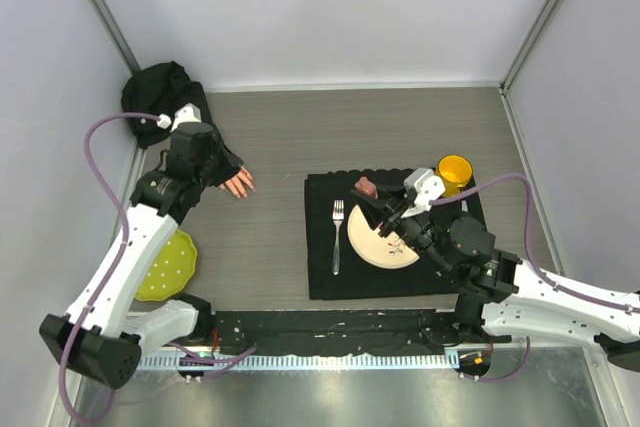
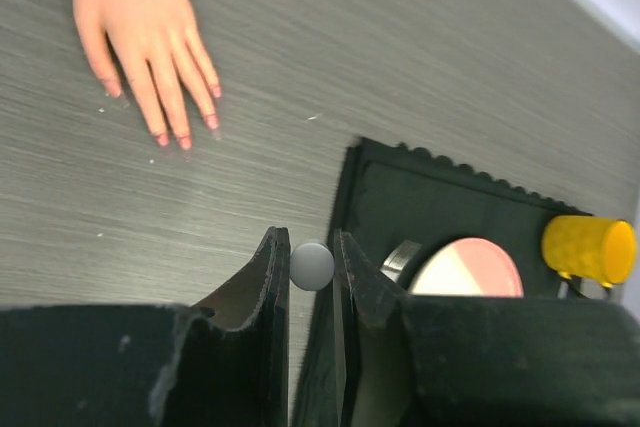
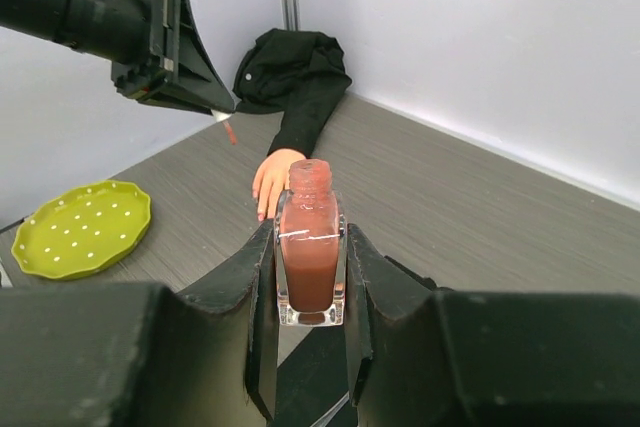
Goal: Paint the nails
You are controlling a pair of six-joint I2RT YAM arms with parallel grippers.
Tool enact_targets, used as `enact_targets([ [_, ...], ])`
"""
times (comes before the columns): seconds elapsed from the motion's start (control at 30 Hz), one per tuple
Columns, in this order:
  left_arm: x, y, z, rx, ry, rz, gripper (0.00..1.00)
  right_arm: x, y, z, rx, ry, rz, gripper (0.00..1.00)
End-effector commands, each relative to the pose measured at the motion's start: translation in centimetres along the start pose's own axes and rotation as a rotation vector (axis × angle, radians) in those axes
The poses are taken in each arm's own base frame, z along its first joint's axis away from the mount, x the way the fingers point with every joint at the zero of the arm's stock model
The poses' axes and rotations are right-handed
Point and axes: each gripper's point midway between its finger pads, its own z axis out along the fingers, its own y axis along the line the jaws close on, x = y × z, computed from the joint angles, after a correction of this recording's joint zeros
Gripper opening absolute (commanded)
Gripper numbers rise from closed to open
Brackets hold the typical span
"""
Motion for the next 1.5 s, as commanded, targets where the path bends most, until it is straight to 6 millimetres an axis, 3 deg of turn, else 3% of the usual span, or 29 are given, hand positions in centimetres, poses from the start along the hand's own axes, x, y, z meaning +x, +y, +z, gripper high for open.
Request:
enact_targets([
  [0.0,-0.3,0.2,3.3,0.048,0.006,0.005,0.0,0.3,-0.2,1.0,0.008,-0.001,0.058,0.01],
  [0.17,0.9,1.3,6.8,0.05,0.07,0.021,0.0,0.1,-1.4,2.8,0.016,-0.016,0.138,0.01],
  [0.3,0.9,1.7,8.3,0.029,0.073,0.053,0.0,0.3,-2.9,4.2,0.037,-0.004,0.126,0.01],
  [0.67,3.1,6.7,12.3,-0.13,0.128,0.135,0.0,-0.9,-5.4,5.6,0.068,-0.021,0.148,0.01],
  [0.8,3.6,6.0,13.5,-0.072,0.142,0.096,0.0,-0.3,-5.6,5.9,0.073,-0.005,0.145,0.01],
  [1.07,4.9,6.5,16.5,-0.105,0.224,0.084,0.0,0.3,-5.9,6.1,0.068,0.001,0.151,0.01],
  [1.47,5.0,7.3,17.6,-0.107,0.24,0.061,0.0,0.3,-6.0,6.0,0.063,-0.002,0.15,0.01],
])
